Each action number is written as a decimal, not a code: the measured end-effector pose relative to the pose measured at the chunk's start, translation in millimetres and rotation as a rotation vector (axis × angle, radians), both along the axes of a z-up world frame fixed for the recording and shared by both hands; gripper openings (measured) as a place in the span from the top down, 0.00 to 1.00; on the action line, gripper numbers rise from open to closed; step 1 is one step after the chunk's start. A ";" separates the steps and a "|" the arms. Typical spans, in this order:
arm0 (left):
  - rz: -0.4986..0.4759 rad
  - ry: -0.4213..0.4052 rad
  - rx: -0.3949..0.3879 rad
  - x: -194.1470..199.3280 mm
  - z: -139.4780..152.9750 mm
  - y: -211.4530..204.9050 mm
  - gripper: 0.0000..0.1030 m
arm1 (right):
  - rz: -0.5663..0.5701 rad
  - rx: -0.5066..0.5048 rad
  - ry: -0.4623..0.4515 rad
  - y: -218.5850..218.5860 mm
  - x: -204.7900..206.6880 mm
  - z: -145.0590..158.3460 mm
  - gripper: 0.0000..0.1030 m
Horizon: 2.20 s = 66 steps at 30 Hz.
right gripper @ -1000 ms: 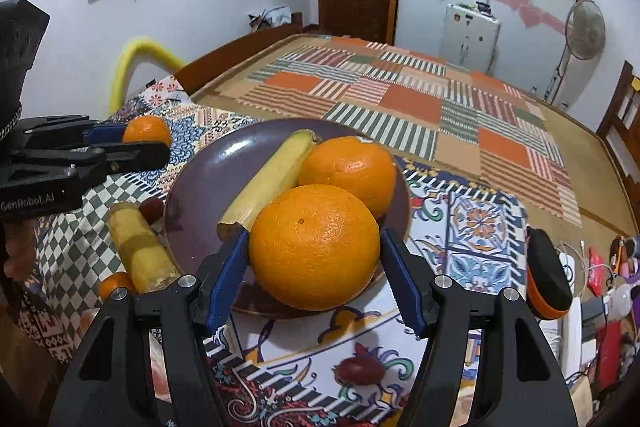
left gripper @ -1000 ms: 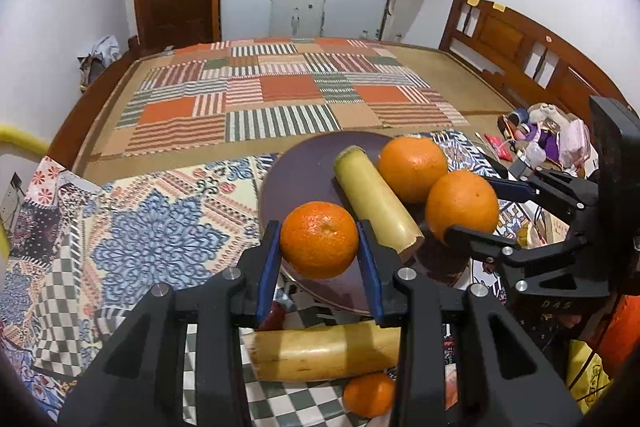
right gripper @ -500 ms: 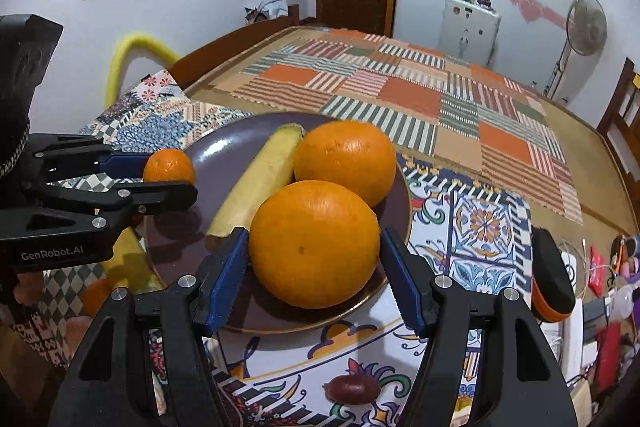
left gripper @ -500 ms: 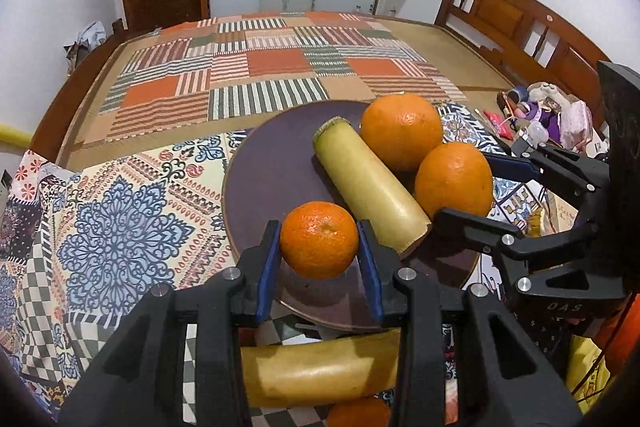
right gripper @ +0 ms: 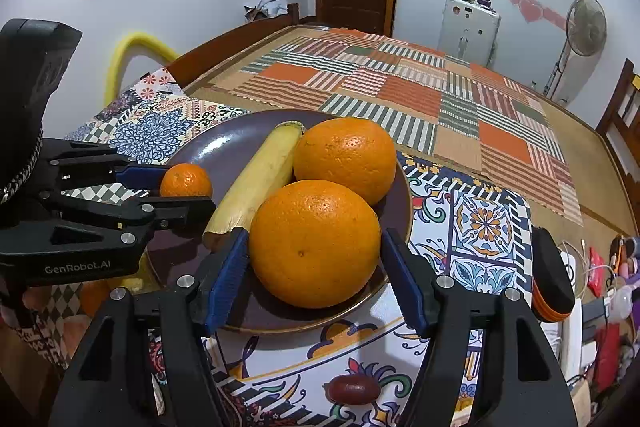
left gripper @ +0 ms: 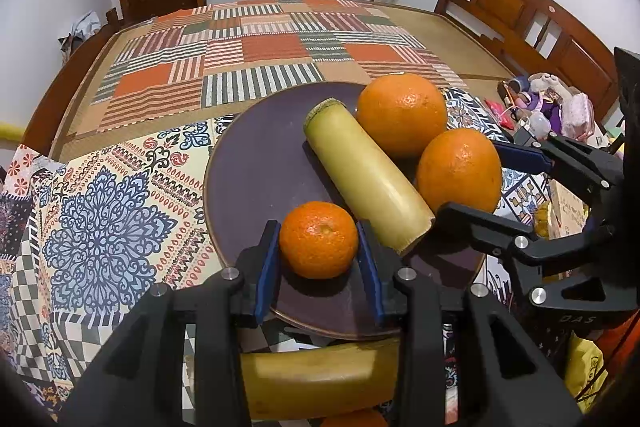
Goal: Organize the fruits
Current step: 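Lower the tangerine and orange onto the purple plate and open both tools, then grasp a pink pomelo segment with the left tool while the right tool grasps another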
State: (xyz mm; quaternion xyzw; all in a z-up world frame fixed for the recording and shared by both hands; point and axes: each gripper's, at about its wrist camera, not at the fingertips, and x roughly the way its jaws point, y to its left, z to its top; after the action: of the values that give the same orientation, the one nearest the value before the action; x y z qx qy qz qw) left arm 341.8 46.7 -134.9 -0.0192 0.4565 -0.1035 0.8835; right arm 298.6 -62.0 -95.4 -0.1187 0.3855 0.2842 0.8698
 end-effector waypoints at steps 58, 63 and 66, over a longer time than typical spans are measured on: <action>-0.007 -0.025 -0.014 -179.7 -14.4 -30.7 0.53 | -0.262 0.058 0.025 -106.7 -109.6 -27.8 0.53; -0.071 -0.008 -0.047 -187.7 -12.3 -44.8 0.66 | -0.246 0.071 0.032 -113.6 -118.1 -26.9 0.55; -0.077 -0.013 -0.014 -185.7 -12.3 -54.4 0.66 | -0.234 0.066 0.033 -117.3 -125.8 -25.9 0.56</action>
State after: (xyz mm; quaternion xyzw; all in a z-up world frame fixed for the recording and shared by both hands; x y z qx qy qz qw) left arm 156.2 -7.8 -147.2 -0.0071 0.4503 -0.1409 0.8817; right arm 172.9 -179.2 -121.3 -0.0394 0.4016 0.1954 0.8939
